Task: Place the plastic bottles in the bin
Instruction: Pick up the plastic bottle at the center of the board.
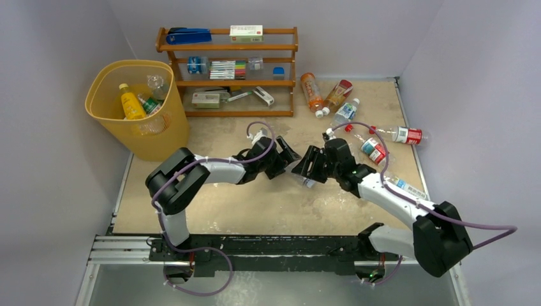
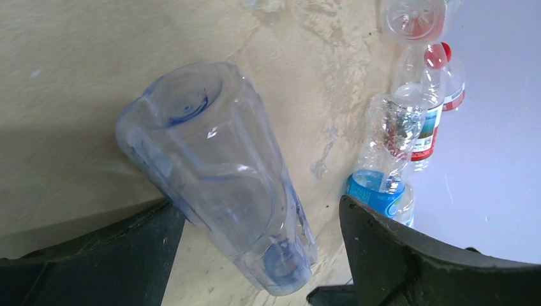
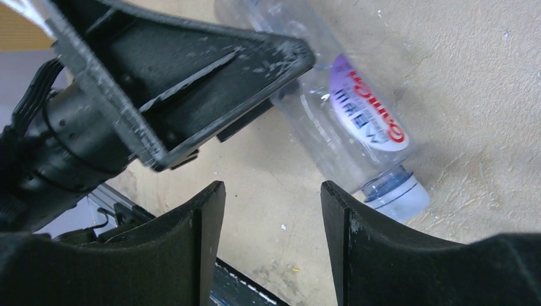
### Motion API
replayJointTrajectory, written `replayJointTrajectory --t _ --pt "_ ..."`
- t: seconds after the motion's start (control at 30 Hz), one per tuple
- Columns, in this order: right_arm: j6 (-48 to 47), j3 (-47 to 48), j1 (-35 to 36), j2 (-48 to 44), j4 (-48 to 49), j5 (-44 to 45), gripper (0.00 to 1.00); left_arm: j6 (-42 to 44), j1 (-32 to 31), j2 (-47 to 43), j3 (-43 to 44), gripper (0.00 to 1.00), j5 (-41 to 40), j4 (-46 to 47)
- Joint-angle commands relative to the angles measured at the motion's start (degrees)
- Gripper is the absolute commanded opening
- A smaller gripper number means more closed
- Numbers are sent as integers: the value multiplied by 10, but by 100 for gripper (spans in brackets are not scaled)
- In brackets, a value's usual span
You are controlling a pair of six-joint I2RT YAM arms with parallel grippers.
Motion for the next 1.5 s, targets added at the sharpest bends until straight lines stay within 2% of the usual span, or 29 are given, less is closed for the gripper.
replayJointTrajectory --t 0.0,0.23,0.4,0.6,0.87,1.07,1.23,1.47 --pt "-1 5 4 -37 -17 9 60 44 -4 46 39 88 16 -25" --pt "-10 32 4 -87 -89 48 60 100 -6 83 87 54 32 -68" --pt "-9 55 4 -119 -127 64 60 162 -8 82 122 38 11 -146" --pt "-9 103 4 -153 -184 84 61 250 3 17 179 38 -51 -273" --pt "-11 95 4 -160 -185 87 61 337 97 -68 241 39 -70 -388" --pt "-10 81 3 -151 -165 81 61 393 162 -127 330 41 -93 -479" --pt "-13 86 4 -138 -163 78 61 406 256 -183 411 45 -85 -507" --pt "-16 85 3 -124 -158 65 61 434 386 -190 567 47 -83 -563"
